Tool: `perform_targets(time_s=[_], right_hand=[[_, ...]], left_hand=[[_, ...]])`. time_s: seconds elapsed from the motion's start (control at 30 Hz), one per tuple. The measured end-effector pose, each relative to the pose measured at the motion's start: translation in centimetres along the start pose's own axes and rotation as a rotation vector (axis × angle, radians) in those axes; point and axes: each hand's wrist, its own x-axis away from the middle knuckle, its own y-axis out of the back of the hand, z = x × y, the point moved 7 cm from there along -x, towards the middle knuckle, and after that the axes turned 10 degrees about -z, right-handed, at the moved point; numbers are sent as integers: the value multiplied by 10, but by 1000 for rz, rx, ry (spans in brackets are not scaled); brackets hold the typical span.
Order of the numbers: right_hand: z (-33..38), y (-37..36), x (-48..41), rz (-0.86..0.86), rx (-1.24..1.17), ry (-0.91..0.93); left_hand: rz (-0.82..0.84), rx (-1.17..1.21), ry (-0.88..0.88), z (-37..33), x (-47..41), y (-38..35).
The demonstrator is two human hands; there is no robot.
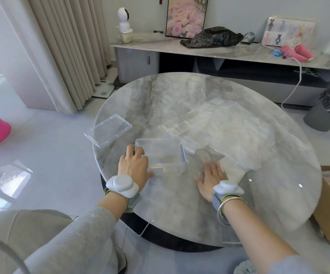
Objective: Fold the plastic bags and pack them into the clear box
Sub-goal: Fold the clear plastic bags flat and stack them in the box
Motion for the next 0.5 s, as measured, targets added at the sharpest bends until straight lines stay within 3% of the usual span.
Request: perform_targets(time_s=[0.13, 0.5], right_hand=[[25, -8, 24, 30, -14, -41], [65, -17, 109, -92, 44, 185]], left_hand=[[-9, 7, 46, 8, -8, -1], [-4, 1, 137, 39, -30, -6]])
